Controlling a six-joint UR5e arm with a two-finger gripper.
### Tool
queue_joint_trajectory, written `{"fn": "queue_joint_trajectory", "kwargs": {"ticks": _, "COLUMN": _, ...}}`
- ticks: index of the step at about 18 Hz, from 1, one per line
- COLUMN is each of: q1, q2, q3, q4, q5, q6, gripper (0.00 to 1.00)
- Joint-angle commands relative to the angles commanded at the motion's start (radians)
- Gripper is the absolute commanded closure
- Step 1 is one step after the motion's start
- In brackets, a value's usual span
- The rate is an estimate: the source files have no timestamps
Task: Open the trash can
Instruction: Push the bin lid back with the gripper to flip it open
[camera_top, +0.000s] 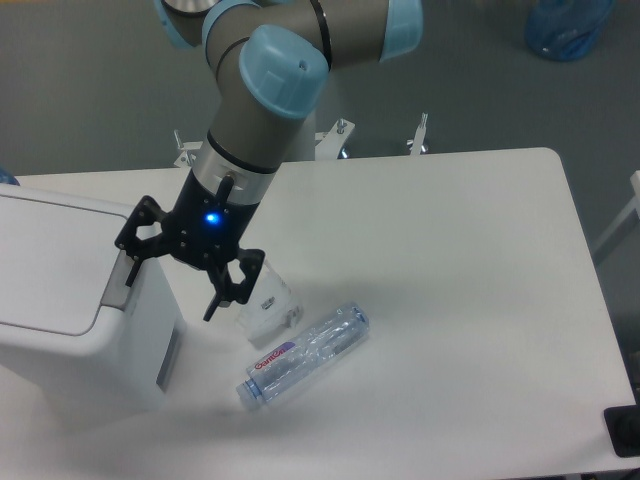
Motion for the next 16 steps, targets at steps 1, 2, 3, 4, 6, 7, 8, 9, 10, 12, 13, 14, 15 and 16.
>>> {"fn": "queue_joint_trajectory", "kwargs": {"ticks": 1, "q1": -0.006, "q2": 0.0, "q3": -0.003, "q4": -0.002, "q5": 0.0, "q6": -0.005, "gripper": 0.0}}
{"fn": "queue_joint_trajectory", "kwargs": {"ticks": 2, "q1": -0.014, "q2": 0.0, "q3": -0.005, "q4": 0.0, "q5": 0.002, "q6": -0.008, "gripper": 0.0}}
{"fn": "queue_joint_trajectory", "kwargs": {"ticks": 3, "q1": -0.014, "q2": 0.002, "q3": -0.005, "q4": 0.0, "q5": 0.0, "q6": -0.012, "gripper": 0.0}}
{"fn": "queue_joint_trajectory", "kwargs": {"ticks": 4, "q1": -0.015, "q2": 0.0, "q3": -0.005, "q4": -0.002, "q5": 0.0, "q6": -0.012, "gripper": 0.0}}
{"fn": "queue_joint_trajectory", "kwargs": {"ticks": 6, "q1": -0.015, "q2": 0.0, "q3": -0.005, "q4": 0.0, "q5": 0.0, "q6": -0.012, "gripper": 0.0}}
{"fn": "queue_joint_trajectory", "kwargs": {"ticks": 7, "q1": -0.015, "q2": 0.0, "q3": -0.005, "q4": 0.0, "q5": 0.0, "q6": -0.012, "gripper": 0.0}}
{"fn": "queue_joint_trajectory", "kwargs": {"ticks": 8, "q1": -0.015, "q2": 0.0, "q3": -0.005, "q4": 0.002, "q5": 0.0, "q6": -0.011, "gripper": 0.0}}
{"fn": "queue_joint_trajectory", "kwargs": {"ticks": 9, "q1": -0.015, "q2": 0.0, "q3": -0.005, "q4": 0.002, "q5": 0.0, "q6": -0.011, "gripper": 0.0}}
{"fn": "queue_joint_trajectory", "kwargs": {"ticks": 10, "q1": -0.015, "q2": -0.002, "q3": -0.005, "q4": 0.002, "q5": 0.0, "q6": -0.011, "gripper": 0.0}}
{"fn": "queue_joint_trajectory", "kwargs": {"ticks": 12, "q1": -0.015, "q2": -0.002, "q3": -0.005, "q4": 0.003, "q5": 0.002, "q6": -0.011, "gripper": 0.0}}
{"fn": "queue_joint_trajectory", "kwargs": {"ticks": 13, "q1": -0.015, "q2": -0.003, "q3": -0.005, "q4": 0.003, "q5": 0.002, "q6": -0.011, "gripper": 0.0}}
{"fn": "queue_joint_trajectory", "kwargs": {"ticks": 14, "q1": -0.015, "q2": -0.003, "q3": -0.005, "q4": 0.003, "q5": 0.002, "q6": -0.011, "gripper": 0.0}}
{"fn": "queue_joint_trajectory", "kwargs": {"ticks": 15, "q1": -0.015, "q2": -0.006, "q3": -0.005, "q4": 0.003, "q5": 0.0, "q6": -0.009, "gripper": 0.0}}
{"fn": "queue_joint_trajectory", "kwargs": {"ticks": 16, "q1": -0.015, "q2": -0.006, "q3": -0.003, "q4": 0.003, "q5": 0.002, "q6": -0.011, "gripper": 0.0}}
